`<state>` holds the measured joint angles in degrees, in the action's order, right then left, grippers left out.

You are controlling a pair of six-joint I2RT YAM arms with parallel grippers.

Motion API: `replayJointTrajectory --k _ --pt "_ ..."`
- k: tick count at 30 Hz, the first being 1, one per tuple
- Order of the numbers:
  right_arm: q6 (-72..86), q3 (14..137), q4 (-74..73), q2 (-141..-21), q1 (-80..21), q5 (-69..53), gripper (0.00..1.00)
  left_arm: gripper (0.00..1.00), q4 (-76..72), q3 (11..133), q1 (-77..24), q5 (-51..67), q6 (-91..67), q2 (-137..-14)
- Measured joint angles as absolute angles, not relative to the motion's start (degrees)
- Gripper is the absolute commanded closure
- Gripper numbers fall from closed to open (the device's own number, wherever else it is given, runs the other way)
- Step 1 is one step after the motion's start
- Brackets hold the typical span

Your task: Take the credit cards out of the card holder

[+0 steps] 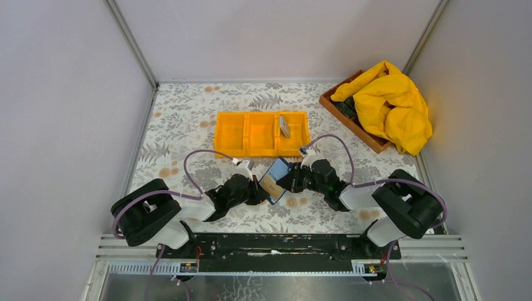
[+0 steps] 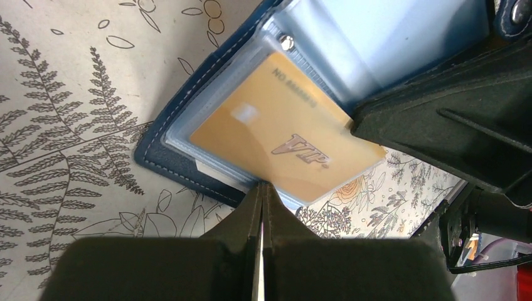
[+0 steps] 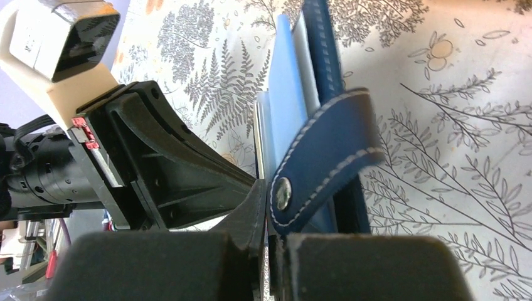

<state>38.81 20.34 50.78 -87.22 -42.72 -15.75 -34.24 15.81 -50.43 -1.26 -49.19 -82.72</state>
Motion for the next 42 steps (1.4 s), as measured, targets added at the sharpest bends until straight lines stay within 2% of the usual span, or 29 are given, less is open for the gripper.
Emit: replayJointTrajectory --k 15,33,34,36,37,42 --pt "38.8 18.7 34.6 -78.8 -43.1 -10.9 1.0 1.0 -34.2 16.7 -50.5 -1.3 -49.1 -83.7" --pt "38.7 16.0 28.5 -72.0 -41.6 -9.5 1.0 1.0 -34.5 16.9 -50.2 -1.2 -49.1 -84.1" --pt "38.6 16.0 28.4 -71.7 -41.5 -9.5 0.97 1.0 -34.4 16.9 -50.1 -1.3 -49.0 -84.0" --pt "38.6 16.0 28.5 -71.7 -41.4 -9.6 0.78 1.0 -34.2 16.9 -50.1 -1.3 -48.9 -83.9" --pt "38.5 16.0 28.5 -71.9 -41.4 -9.8 0.74 1.0 -34.2 16.9 -50.1 -1.3 -48.8 -83.8" --pt "38.4 16.0 30.0 -75.0 -41.2 -11.7 0.67 1.0 -34.2 16.9 -50.0 -1.2 -48.7 -83.8"
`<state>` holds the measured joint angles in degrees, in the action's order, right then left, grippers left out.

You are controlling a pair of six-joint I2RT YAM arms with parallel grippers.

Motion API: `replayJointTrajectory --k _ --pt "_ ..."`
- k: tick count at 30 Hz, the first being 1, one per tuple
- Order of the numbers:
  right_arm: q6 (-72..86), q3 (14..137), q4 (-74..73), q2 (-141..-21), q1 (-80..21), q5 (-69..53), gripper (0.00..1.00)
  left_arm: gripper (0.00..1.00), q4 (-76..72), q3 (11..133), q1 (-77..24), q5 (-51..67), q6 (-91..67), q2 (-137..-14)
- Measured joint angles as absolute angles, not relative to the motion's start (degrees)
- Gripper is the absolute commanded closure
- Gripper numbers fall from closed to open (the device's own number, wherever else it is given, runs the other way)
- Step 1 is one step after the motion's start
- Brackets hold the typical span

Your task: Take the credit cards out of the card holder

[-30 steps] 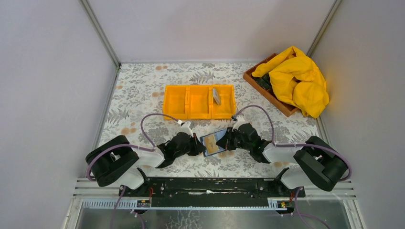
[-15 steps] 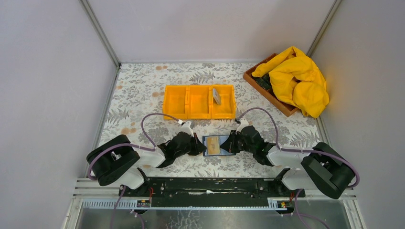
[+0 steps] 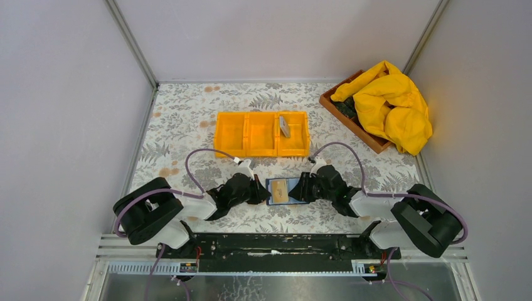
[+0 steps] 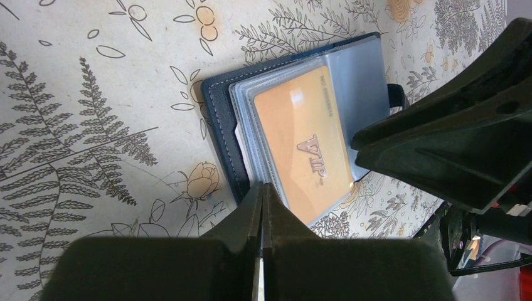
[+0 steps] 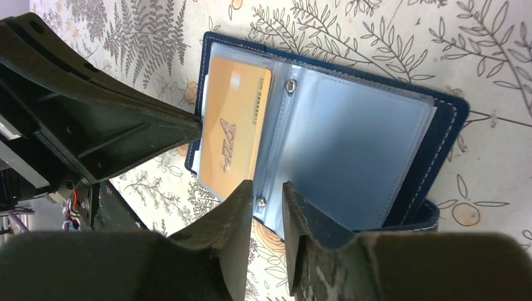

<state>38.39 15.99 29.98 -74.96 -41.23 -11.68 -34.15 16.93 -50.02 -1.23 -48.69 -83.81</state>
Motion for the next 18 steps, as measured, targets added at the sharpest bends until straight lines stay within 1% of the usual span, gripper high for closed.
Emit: replayJointTrajectory --k 2,6,12,18 --pt "38.5 16.0 30.8 -76.5 -41.2 -12.5 0.63 1.0 -34.2 16.9 -50.0 -1.2 -48.7 -83.8" --pt "38.5 16.9 32.9 -78.8 -41.2 -14.5 0.63 1.0 -34.1 17.0 -49.8 -1.0 -48.6 -83.8" --pt "38.8 18.2 34.3 -79.8 -41.2 -16.4 0.69 1.0 -34.3 17.2 -49.7 -1.0 -48.6 -84.4" --pt "39.0 18.5 35.2 -81.4 -41.1 -17.3 0.69 1.0 -34.5 17.3 -49.7 -1.0 -48.6 -84.5"
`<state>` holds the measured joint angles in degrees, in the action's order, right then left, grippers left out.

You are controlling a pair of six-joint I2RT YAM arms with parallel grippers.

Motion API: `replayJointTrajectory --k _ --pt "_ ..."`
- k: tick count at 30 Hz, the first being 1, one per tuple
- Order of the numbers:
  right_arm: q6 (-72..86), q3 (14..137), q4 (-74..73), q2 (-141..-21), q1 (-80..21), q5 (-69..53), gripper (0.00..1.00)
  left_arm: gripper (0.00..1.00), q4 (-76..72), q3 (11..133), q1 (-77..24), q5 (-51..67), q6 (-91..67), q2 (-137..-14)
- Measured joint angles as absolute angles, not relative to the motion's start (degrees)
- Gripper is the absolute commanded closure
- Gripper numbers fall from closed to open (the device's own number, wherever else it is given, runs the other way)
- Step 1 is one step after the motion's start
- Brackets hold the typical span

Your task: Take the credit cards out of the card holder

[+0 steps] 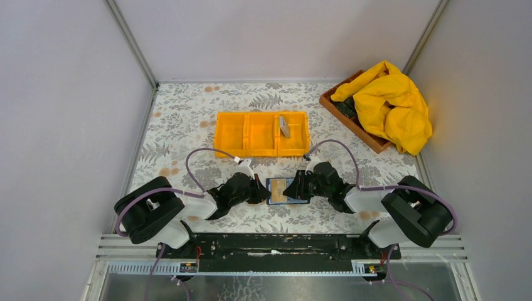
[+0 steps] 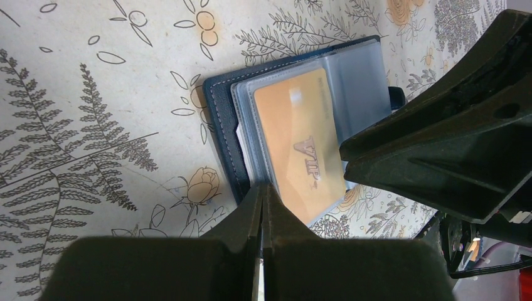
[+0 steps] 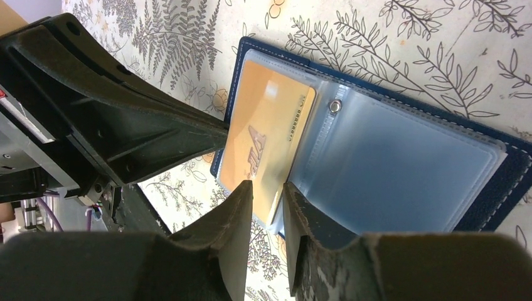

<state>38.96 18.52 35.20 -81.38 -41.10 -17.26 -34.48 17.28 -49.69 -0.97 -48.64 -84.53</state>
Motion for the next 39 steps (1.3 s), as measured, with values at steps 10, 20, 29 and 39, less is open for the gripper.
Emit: replayJointTrajectory --k 10,20,29,39 --pt "39.8 18.5 36.7 -81.8 -40.9 -17.7 0.69 1.0 -34.6 17.3 -49.7 -1.0 -48.6 -84.6" --pt "41.6 18.1 41.8 -81.9 -40.5 -18.9 0.7 1.0 -35.1 17.3 -49.4 -0.9 -48.6 -85.0" --pt "43.2 17.0 46.5 -83.3 -40.1 -20.4 0.7 1.0 -35.5 17.3 -49.3 -0.8 -48.6 -85.3" --pt "46.6 16.1 55.2 -87.0 -39.4 -22.2 0.67 1.0 -36.4 17.4 -48.9 -0.9 -48.6 -85.9"
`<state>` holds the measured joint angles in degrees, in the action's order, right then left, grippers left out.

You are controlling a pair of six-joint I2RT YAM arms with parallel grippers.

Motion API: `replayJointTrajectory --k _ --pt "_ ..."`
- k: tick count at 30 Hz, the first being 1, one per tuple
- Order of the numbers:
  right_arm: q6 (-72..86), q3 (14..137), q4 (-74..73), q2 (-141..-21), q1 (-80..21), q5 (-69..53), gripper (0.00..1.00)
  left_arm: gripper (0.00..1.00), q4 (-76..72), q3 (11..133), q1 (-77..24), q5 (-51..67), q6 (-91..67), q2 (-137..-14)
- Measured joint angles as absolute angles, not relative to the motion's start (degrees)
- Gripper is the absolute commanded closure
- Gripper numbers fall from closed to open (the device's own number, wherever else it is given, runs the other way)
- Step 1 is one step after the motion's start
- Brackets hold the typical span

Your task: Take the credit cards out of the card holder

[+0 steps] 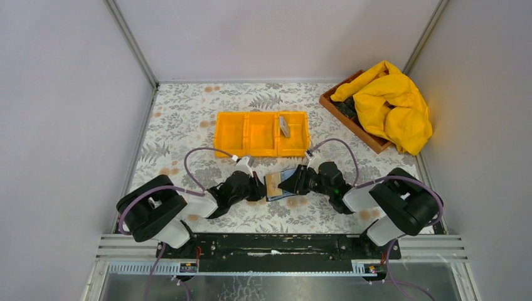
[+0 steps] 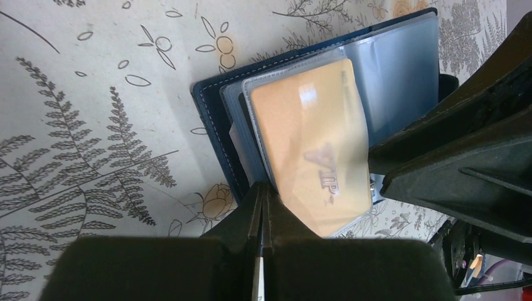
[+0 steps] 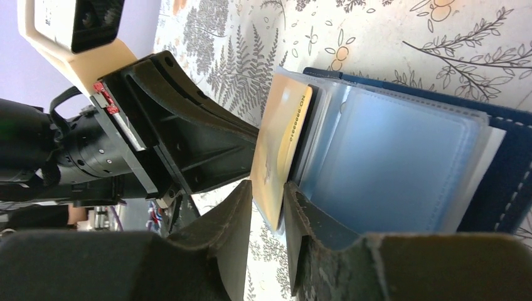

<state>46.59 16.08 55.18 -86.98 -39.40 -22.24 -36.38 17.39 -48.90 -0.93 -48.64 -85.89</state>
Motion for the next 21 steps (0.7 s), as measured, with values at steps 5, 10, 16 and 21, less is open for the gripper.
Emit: replayJointTrajectory --k 5,10,16,21 --pt "49.0 15.7 61.4 -90.7 -38.9 -23.6 0.65 1.0 -36.4 17.4 -48.6 -1.6 -48.6 -86.0" --pt "51.7 15.7 66.1 -94.0 -39.6 -27.2 0.64 1.0 -36.8 18.3 -48.6 -1.6 -48.2 -87.0" --pt "53.3 15.7 69.0 -95.7 -39.6 -29.1 0.63 1.0 -37.1 18.3 -48.6 -1.4 -48.0 -87.2" --pt "53.3 15.7 69.5 -96.6 -39.6 -29.6 0.63 1.0 -37.2 18.3 -48.6 -1.3 -47.9 -87.2"
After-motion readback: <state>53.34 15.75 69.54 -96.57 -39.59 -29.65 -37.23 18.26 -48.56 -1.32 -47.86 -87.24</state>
